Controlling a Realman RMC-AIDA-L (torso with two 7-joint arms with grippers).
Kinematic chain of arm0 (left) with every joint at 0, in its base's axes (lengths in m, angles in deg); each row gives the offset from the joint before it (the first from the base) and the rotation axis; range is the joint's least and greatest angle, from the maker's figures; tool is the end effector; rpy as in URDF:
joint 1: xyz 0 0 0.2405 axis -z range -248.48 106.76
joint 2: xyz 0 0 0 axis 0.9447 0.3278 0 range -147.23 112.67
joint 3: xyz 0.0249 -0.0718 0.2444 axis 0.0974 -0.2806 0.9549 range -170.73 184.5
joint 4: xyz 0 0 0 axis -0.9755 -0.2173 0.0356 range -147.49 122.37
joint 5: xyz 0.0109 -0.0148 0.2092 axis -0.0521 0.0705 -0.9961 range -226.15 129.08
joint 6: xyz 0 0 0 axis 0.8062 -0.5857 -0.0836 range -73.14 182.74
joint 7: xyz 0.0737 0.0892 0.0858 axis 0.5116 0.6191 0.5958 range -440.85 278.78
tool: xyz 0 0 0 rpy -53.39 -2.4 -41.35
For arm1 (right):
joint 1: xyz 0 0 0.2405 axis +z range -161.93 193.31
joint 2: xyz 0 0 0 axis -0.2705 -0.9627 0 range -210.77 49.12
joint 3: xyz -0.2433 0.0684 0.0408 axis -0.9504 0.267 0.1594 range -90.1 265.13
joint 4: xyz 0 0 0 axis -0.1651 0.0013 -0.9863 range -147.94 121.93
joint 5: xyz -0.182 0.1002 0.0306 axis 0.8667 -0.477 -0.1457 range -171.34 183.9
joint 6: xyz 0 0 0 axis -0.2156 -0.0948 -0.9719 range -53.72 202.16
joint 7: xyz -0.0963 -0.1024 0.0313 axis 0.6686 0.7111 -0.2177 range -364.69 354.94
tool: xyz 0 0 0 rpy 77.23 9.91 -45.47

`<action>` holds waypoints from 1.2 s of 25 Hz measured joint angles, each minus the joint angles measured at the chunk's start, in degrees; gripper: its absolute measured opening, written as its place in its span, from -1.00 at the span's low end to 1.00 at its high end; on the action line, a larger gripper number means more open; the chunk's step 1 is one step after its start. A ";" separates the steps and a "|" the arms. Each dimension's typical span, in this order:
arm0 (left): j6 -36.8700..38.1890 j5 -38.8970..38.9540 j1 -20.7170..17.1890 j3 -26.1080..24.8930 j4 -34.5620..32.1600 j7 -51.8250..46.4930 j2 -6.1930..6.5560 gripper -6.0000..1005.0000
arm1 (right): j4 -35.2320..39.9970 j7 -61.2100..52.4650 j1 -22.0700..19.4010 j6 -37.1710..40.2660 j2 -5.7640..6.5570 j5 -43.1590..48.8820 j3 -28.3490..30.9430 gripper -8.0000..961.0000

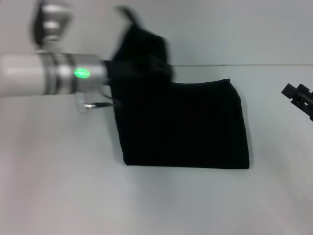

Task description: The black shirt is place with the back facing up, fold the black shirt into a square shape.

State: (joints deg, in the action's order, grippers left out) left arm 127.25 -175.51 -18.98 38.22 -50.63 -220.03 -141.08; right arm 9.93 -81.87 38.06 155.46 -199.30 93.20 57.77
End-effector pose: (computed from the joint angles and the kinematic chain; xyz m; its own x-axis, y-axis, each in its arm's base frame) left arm -0.1559 0.4273 -0.0239 0.2113 0.8376 0.5038 0.9256 -0.3370 0.1722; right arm 0.3202 0.3175 0.0305 0.3079 -0.2914 -0.9057 -0.8518 -0.5085 -0.1260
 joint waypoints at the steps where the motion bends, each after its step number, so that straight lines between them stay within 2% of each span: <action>1: -0.65 0.28 1.02 3.35 0.58 0.61 -0.29 -0.96 | 0.00 0.00 0.14 -0.18 0.00 0.00 -0.06 0.50; 5: -1.47 1.78 4.02 14.46 4.08 4.46 -0.17 -0.96 | 0.00 -0.01 0.35 -0.74 0.08 0.00 -0.23 0.50; 11: -4.73 4.01 4.54 24.04 7.00 7.55 -0.67 -0.95 | 0.00 -0.11 0.30 -2.64 0.18 0.00 -0.40 0.50; 13: -3.71 4.89 4.38 25.23 7.36 7.34 -0.45 -0.81 | 0.00 -0.38 0.31 -2.89 0.33 0.01 -0.41 0.50; 18: 6.22 6.26 1.61 25.42 3.33 10.04 -0.07 -0.46 | 0.53 -5.14 0.78 -2.92 1.05 1.26 -0.53 0.50; 21: 10.89 6.80 -1.09 23.44 -0.51 9.08 1.45 -0.25 | 1.16 -12.98 2.12 -2.60 3.03 6.44 -0.58 0.50; 24: 11.74 8.47 -5.18 14.58 -2.91 2.25 3.52 -0.01 | 3.46 -26.57 4.47 -1.87 5.92 14.96 -1.34 0.50; 28: 13.14 8.79 -9.06 1.65 -3.52 -3.08 5.20 0.31 | 5.58 -50.68 9.58 -1.17 10.19 29.07 -4.11 0.50; 30: 13.71 8.79 -9.98 -1.56 -3.68 -3.56 5.41 0.47 | 5.61 -57.73 11.87 -0.66 11.25 34.77 -4.70 0.50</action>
State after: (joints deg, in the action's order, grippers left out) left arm 140.96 -166.72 -28.96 36.66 -54.31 -223.59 -135.67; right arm 15.54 -139.60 49.93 154.80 -188.05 127.97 53.07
